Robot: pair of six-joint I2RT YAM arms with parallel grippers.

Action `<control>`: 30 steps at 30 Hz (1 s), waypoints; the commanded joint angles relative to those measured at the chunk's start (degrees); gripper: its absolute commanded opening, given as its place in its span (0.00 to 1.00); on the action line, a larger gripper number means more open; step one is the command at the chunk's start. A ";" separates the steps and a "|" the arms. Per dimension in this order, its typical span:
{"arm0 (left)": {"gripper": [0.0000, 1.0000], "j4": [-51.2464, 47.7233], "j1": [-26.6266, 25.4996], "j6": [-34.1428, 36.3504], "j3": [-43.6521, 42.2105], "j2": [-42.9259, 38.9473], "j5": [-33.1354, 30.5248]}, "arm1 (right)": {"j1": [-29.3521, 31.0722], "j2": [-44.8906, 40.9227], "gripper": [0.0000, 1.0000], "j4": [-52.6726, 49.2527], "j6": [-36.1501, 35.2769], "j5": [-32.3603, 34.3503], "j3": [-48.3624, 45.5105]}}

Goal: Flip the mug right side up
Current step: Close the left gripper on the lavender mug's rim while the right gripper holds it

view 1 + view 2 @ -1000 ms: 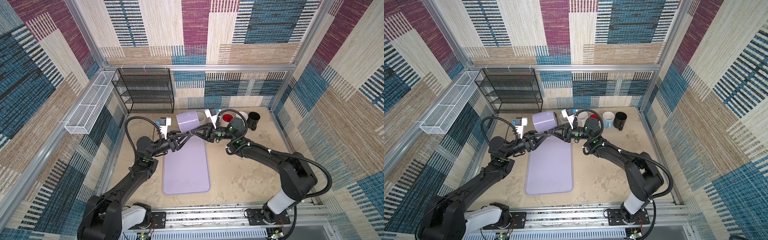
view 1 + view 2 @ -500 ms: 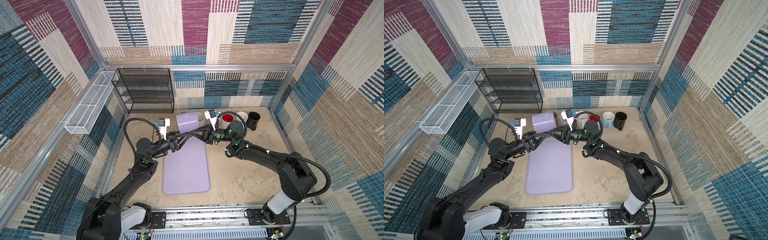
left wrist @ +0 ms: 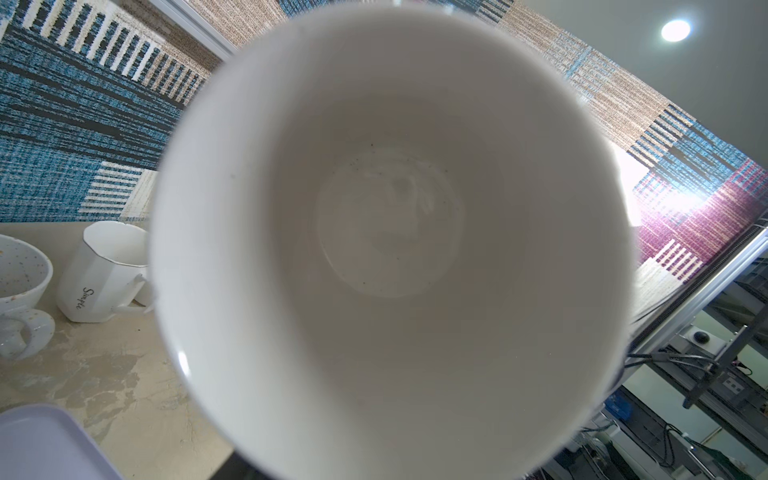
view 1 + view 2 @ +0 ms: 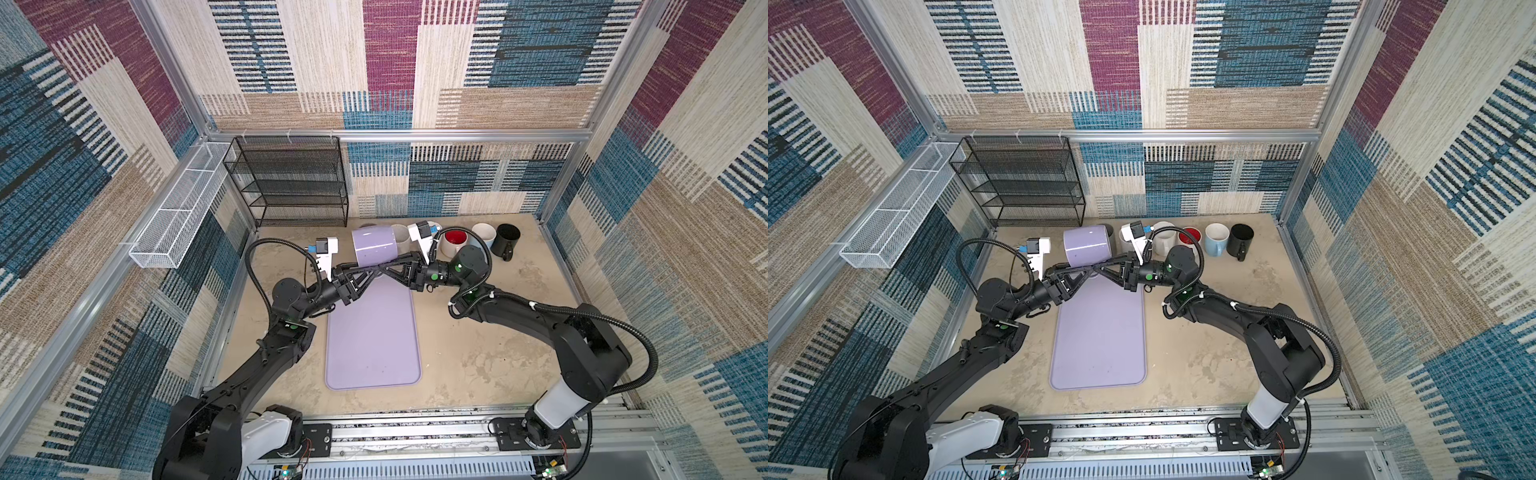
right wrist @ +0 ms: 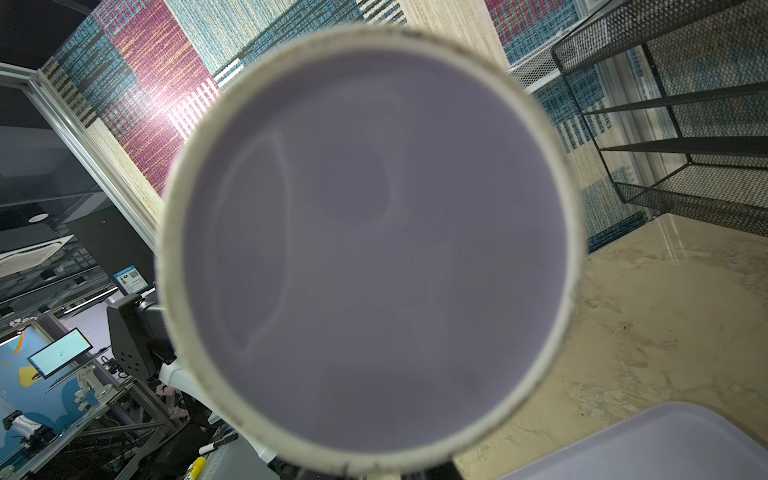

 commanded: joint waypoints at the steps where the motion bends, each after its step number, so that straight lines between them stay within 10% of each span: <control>1: 0.46 5.51 0.04 -0.50 0.16 -0.32 -2.07 | 0.12 -0.21 0.00 2.28 0.39 -1.08 -0.08; 6: 0.20 4.99 0.08 -0.42 0.09 -0.32 -2.51 | 0.10 -0.08 0.00 1.80 0.30 -1.36 0.27; 30: 0.00 2.61 0.08 0.87 1.38 -0.47 -1.32 | 0.14 0.73 0.00 -3.30 -1.92 -1.63 2.48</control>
